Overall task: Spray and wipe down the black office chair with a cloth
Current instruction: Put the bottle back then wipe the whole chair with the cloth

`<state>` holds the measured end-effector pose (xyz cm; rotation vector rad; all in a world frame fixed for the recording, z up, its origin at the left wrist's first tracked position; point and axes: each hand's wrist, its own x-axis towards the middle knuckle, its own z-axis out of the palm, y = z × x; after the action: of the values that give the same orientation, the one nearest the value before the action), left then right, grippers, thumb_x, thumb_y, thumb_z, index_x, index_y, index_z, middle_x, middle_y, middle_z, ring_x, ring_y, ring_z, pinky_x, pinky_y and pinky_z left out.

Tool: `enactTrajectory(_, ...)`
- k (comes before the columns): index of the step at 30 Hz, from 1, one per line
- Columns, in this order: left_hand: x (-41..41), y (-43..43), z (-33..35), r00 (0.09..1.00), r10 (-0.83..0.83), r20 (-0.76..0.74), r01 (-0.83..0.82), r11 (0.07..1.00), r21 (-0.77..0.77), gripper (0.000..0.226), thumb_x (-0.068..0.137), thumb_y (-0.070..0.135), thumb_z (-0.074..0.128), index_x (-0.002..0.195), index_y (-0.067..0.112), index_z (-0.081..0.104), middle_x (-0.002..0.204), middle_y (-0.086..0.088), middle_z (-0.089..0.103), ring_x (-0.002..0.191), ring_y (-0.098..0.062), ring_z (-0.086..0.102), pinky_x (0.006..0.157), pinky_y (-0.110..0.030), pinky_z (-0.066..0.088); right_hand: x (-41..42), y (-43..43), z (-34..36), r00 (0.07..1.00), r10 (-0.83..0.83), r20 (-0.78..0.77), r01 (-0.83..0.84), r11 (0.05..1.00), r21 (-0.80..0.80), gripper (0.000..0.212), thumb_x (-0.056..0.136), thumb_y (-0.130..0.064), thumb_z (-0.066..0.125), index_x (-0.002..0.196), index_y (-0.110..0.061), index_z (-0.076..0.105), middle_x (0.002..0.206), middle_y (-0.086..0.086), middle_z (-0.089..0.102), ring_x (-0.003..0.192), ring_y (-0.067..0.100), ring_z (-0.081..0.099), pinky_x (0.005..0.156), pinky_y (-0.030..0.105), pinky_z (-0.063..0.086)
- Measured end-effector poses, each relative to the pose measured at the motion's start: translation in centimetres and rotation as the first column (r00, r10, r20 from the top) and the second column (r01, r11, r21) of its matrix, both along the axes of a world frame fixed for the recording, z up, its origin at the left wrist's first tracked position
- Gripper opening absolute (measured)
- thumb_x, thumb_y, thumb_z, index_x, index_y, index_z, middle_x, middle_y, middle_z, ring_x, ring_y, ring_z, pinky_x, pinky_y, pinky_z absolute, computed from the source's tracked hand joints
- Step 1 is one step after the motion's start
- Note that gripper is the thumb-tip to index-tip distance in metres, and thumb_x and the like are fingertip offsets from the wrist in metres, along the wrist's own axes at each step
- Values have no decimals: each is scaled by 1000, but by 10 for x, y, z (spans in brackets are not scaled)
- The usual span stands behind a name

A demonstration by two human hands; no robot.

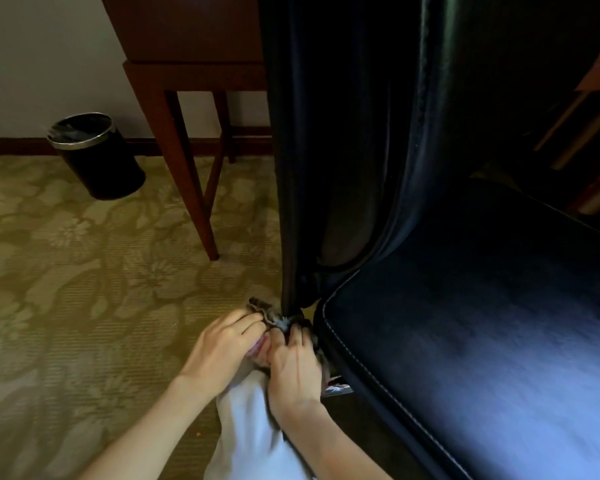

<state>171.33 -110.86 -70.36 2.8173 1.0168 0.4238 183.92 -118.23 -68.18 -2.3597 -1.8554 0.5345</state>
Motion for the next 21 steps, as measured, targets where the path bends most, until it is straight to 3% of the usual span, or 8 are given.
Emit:
enactTrajectory(2, 0, 4, -1, 1000, -29, 12, 28, 997, 75, 20, 68, 11, 71, 88, 12, 74, 94, -6, 72, 88, -23, 68, 67, -32, 59, 0, -1, -6, 1000, -11, 2, 10, 1000, 24, 51, 96, -7, 37, 145, -16, 25, 151, 14, 20, 142, 28, 14, 109, 46, 27)
enactTrajectory(4, -3, 2, 2, 1000, -22, 9, 21, 996, 87, 29, 75, 19, 50, 91, 13, 73, 96, -5, 71, 90, -22, 66, 69, -32, 58, -2, -7, -10, 999, -34, -5, 34, 997, 75, 53, 91, -7, 48, 141, -18, 35, 146, 12, 32, 137, 29, 27, 103, 46, 37)
enactTrajectory(6, -8, -8, 9, 999, -3, 39, 1, 997, 73, 34, 76, 20, 46, 97, 13, 72, 102, -4, 70, 98, -19, 61, 75, -31, 56, -2, -14, -8, 999, -49, -5, 49, 986, 160, 58, 69, -10, 73, 124, -20, 58, 124, 8, 58, 112, 28, 55, 77, 40, 55)
enactTrajectory(8, -11, -20, 25, 995, 16, 94, -22, 997, 72, 33, 79, 20, 50, 102, 11, 71, 108, -3, 68, 103, -18, 55, 83, -31, 50, 2, -21, 1, 998, -27, -52, 40, 964, 265, 53, 58, -10, 76, 109, -21, 66, 106, 7, 66, 89, 26, 62, 59, 34, 57)
enactTrajectory(11, -5, -39, 67, 983, 33, 180, -57, 990, 131, 34, 90, 24, 46, 106, 7, 71, 112, -5, 67, 106, -22, 56, 89, -34, 46, 15, -37, 37, 993, 24, -116, 30, 894, 447, 47, 67, -13, 53, 112, -19, 61, 110, 9, 63, 89, 27, 58, 62, 37, 56)
enactTrajectory(15, 19, -65, 131, 959, 17, 282, -92, 963, 255, 39, 80, 6, 42, 108, 3, 69, 116, -9, 66, 109, -28, 58, 94, -39, 48, 42, -61, 103, 988, 7, -154, 96, 756, 648, 46, 70, -19, 43, 110, -15, 66, 111, 11, 63, 96, 24, 46, 63, 40, 51)
enactTrajectory(18, 42, -76, 161, 949, -11, 315, -97, 941, 326, 42, 77, -2, 39, 106, 0, 69, 115, -11, 66, 108, -28, 58, 95, -39, 48, 64, -69, 129, 992, -4, -127, 93, 701, 707, 45, 76, -16, 39, 112, -13, 65, 115, 13, 60, 103, 26, 46, 71, 43, 51)
enactTrajectory(21, 56, -75, 160, 964, 4, 267, -92, 943, 319, 43, 77, 1, 38, 106, 2, 69, 113, -11, 67, 107, -26, 57, 94, -36, 46, 82, -69, 126, 996, 30, -87, 37, 728, 684, 38, 81, -19, 47, 116, -16, 62, 119, 11, 59, 107, 25, 46, 74, 42, 53)
